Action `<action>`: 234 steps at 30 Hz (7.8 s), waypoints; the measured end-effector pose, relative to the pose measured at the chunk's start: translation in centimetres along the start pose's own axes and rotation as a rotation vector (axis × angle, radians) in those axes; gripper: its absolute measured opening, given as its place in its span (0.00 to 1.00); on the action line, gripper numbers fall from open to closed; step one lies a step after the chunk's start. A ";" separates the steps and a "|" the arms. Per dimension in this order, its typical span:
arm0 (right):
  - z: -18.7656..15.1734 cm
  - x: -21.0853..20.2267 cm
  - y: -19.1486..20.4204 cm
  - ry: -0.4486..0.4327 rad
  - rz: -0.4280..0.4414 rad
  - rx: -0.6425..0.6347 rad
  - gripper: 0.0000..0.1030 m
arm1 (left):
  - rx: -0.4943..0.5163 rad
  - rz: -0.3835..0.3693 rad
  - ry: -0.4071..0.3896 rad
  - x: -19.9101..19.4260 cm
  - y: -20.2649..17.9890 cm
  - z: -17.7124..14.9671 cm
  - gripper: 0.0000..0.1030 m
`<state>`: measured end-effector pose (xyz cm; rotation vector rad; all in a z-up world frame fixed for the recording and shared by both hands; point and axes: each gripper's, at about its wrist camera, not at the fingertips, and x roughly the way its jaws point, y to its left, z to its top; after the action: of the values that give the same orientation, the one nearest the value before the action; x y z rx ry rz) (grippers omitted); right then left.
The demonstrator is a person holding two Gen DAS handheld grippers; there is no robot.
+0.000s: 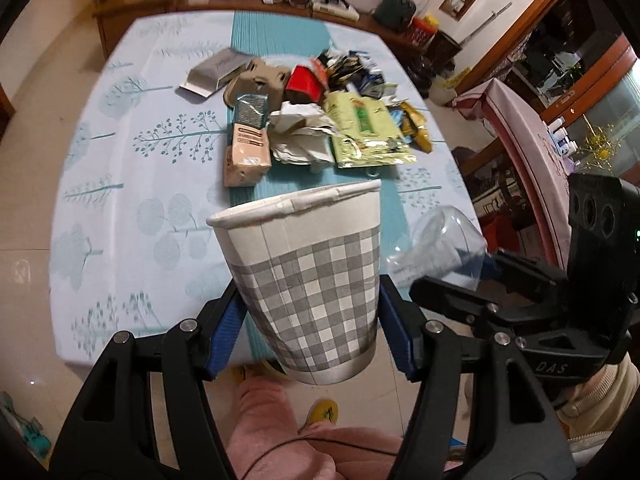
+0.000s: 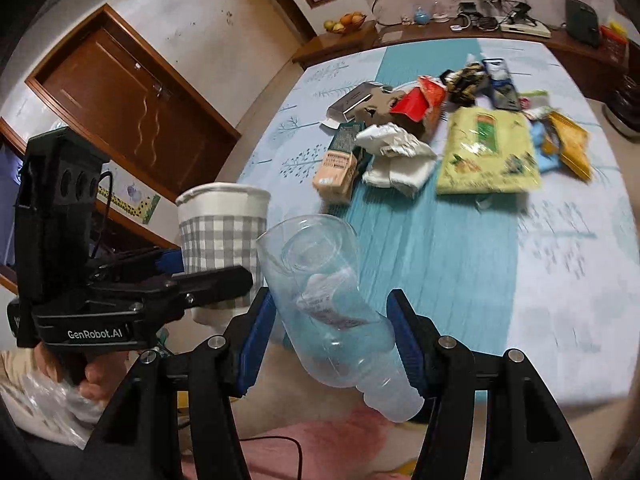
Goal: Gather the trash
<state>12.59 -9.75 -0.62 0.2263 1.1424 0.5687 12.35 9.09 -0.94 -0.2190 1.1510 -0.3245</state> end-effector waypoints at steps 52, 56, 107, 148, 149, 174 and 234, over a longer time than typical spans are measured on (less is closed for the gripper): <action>-31.8 15.7 -16.9 0.040 -0.149 0.446 0.59 | 0.007 0.158 0.045 24.5 -0.2 -25.9 0.80; -31.9 14.3 -15.3 0.024 -0.148 0.404 0.59 | 0.020 0.163 0.013 22.7 -0.8 -25.9 0.80; -46.2 34.8 -48.9 0.013 -0.319 0.700 0.59 | 0.269 0.296 -0.112 50.2 -6.1 -31.9 0.55; -39.5 23.3 -35.4 -0.119 -0.379 0.414 0.18 | 0.175 0.282 -0.037 43.8 -2.0 -31.8 0.55; -39.1 23.0 -34.0 -0.119 -0.368 0.402 0.18 | 0.170 0.286 -0.039 42.7 -2.1 -31.8 0.55; -23.0 9.5 -8.0 -0.006 -0.305 0.161 0.41 | 0.064 0.354 -0.080 8.7 -4.2 -23.5 0.55; 15.4 14.6 -6.2 0.121 -0.014 -0.477 0.54 | -0.428 0.465 -0.054 7.9 1.7 5.6 0.73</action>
<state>32.71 -5.36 -8.65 -0.2291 1.0892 0.8322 20.60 7.81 -6.03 -0.3232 1.1709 0.3412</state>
